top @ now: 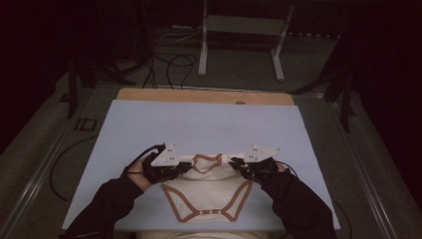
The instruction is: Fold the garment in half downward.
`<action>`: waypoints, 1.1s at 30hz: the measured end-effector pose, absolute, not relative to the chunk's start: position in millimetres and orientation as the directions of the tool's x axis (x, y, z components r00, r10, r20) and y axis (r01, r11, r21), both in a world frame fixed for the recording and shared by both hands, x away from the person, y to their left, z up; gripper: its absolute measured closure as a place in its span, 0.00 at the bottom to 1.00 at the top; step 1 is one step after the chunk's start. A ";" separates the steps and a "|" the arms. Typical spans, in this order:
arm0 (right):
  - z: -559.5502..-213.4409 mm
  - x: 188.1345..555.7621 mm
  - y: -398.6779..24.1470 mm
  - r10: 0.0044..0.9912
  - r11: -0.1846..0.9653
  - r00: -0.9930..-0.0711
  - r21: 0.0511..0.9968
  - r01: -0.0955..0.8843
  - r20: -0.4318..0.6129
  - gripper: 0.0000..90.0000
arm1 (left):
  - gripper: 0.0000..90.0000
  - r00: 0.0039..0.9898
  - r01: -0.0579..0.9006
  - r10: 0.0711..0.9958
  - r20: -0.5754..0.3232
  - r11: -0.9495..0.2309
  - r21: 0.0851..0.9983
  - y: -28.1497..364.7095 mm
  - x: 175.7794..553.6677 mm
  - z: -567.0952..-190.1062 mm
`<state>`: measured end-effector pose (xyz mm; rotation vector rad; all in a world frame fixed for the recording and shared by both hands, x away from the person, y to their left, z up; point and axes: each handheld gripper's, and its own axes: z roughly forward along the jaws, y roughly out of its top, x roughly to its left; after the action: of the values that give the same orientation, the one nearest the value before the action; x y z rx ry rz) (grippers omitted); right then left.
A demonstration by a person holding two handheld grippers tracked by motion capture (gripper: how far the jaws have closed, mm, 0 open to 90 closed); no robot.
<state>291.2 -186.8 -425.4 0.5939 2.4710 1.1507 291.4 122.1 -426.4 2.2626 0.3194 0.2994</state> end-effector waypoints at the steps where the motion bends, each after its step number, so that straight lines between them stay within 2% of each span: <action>1: -427.3 290.1 -187.0 0.508 0.582 -0.852 0.781 0.229 -0.129 0.90 | 0.97 0.940 0.134 0.323 0.106 -0.639 0.757 122.2 290.7 -428.3; 7: -435.8 280.3 -186.8 0.486 0.592 -0.867 0.771 0.234 -0.110 0.90 | 0.97 0.946 0.164 0.317 0.063 -0.637 0.753 123.6 284.0 -442.7; 24: -461.3 255.5 -199.3 0.489 0.573 -0.873 0.757 0.314 -0.008 0.90 | 0.96 0.965 0.147 0.261 0.039 -0.654 0.742 121.7 259.3 -464.1; 33: -474.1 244.9 -200.9 0.468 0.584 -0.883 0.740 0.334 0.029 0.89 | 0.96 0.976 0.154 0.218 -0.005 -0.672 0.724 119.2 248.3 -482.4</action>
<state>244.9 -200.9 -474.1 0.6753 2.6422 1.1815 248.3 119.2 -482.4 2.3199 0.2584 0.1040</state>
